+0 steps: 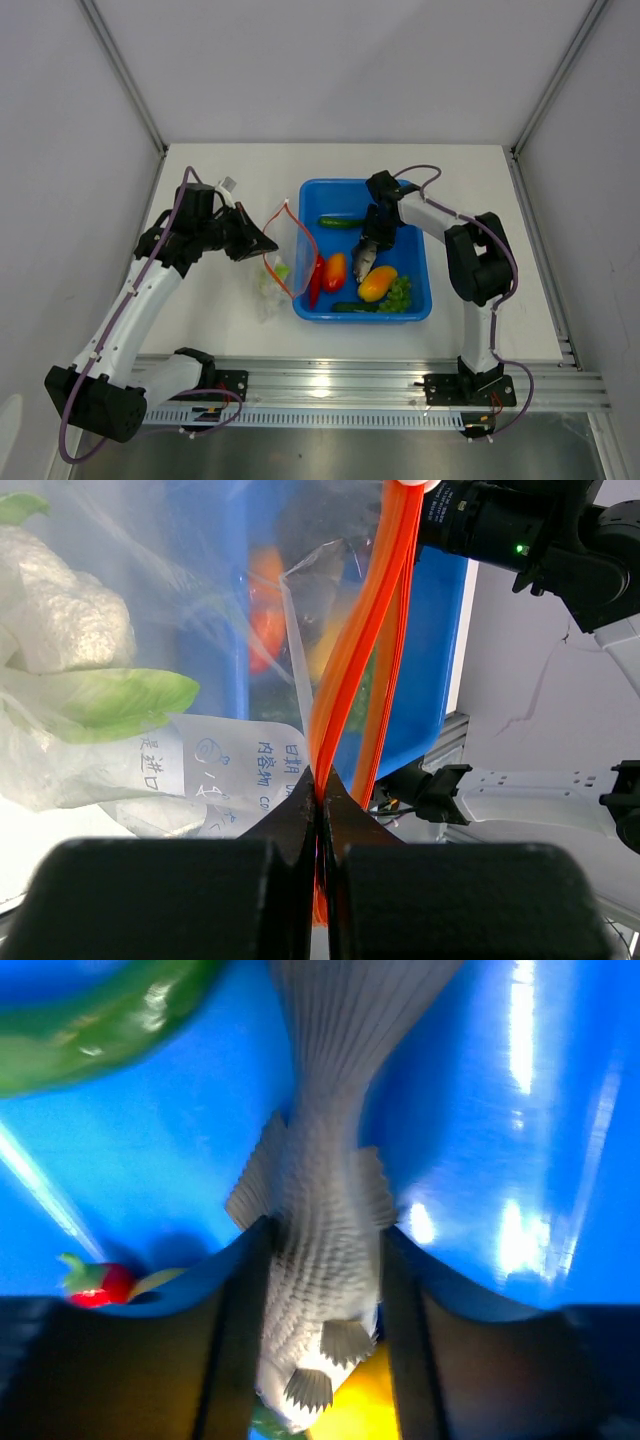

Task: Place the food in the zip-top bag and seal the zipper
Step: Pick up the fake fish from the bin, then place the fake fish in the zipper food storage bag.

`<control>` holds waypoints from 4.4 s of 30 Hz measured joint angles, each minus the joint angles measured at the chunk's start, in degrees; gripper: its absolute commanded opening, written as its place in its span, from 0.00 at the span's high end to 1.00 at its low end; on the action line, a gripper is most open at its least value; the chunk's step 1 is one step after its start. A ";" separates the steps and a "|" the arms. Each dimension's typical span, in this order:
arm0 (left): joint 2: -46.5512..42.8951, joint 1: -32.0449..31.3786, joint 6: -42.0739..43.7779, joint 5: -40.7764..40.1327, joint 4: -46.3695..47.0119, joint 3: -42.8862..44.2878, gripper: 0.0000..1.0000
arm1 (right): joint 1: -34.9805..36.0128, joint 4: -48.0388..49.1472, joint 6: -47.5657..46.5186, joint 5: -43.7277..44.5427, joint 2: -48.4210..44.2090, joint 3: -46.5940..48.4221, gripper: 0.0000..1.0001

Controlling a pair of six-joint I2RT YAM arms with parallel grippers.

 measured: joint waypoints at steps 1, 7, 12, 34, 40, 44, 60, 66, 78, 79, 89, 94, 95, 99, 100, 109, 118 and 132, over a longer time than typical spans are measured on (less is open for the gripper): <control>0.00 0.00 0.00 0.00 -0.02 0.00 0.99 | 0.11 0.57 0.02 -0.37 0.00 0.00 0.67; -0.04 0.00 0.00 0.00 -0.02 -0.24 0.99 | 0.28 2.62 0.26 -2.43 -0.13 -0.02 1.00; -0.04 0.00 0.00 0.00 -0.07 -0.55 0.99 | -0.11 3.93 0.22 -3.54 -0.85 -0.98 1.00; 2.86 0.39 -2.99 5.38 0.37 -0.17 1.00 | 3.02 18.32 -9.25 -11.54 -32.35 -5.92 1.00; 4.13 0.42 -5.01 8.39 1.46 -0.17 0.99 | 7.52 28.00 -10.19 -14.32 -37.73 -7.02 1.00; 4.22 0.42 -6.86 10.12 2.49 -0.17 0.99 | 11.98 31.19 -10.67 -12.17 -37.57 -8.13 1.00; 4.15 1.49 -14.03 14.08 6.43 -0.17 0.99 | 22.10 38.60 -11.23 0.20 -36.96 -15.80 1.00; 2.73 1.90 -14.56 13.94 6.91 -0.76 1.00 | 23.89 35.91 -11.15 2.49 -35.74 -15.61 1.00; 1.20 1.92 -16.44 13.88 9.44 -2.56 1.00 | 27.74 31.82 -10.73 6.36 -32.61 -15.10 0.89; 1.20 1.92 -16.46 13.88 9.49 -2.58 0.99 | 27.91 31.56 -10.93 6.36 -32.50 -15.10 0.87; 0.74 2.54 -16.13 13.79 9.66 -3.04 0.99 | 29.99 30.29 -14.84 4.37 -33.31 -17.38 0.66; 0.66 2.62 -15.96 13.88 10.40 -4.26 0.99 | 30.10 29.20 -15.39 2.99 -34.05 -18.34 0.50; 0.66 2.64 -15.93 13.88 10.67 -4.37 0.99 | 30.05 28.76 -15.47 2.82 -34.05 -18.34 0.46; 0.66 2.67 -15.93 13.94 11.47 -4.48 0.99 | 28.98 27.41 -15.50 1.25 -33.86 -18.32 0.42; 0.66 2.67 -15.89 13.99 11.63 -4.48 0.99 | 28.44 27.17 -15.50 0.55 -33.57 -18.18 0.42; 0.46 2.69 -14.49 15.17 11.72 -4.72 0.99 | 23.28 26.88 -15.19 -7.91 -27.12 -14.67 0.55; 0.44 2.80 -13.92 16.06 10.99 -4.55 0.99 | 21.92 30.05 -14.62 -15.67 -26.08 -13.49 1.00; 0.46 2.97 -15.58 19.32 9.68 -2.95 0.99 | 23.10 38.45 -15.98 -4.87 -37.70 -18.36 1.00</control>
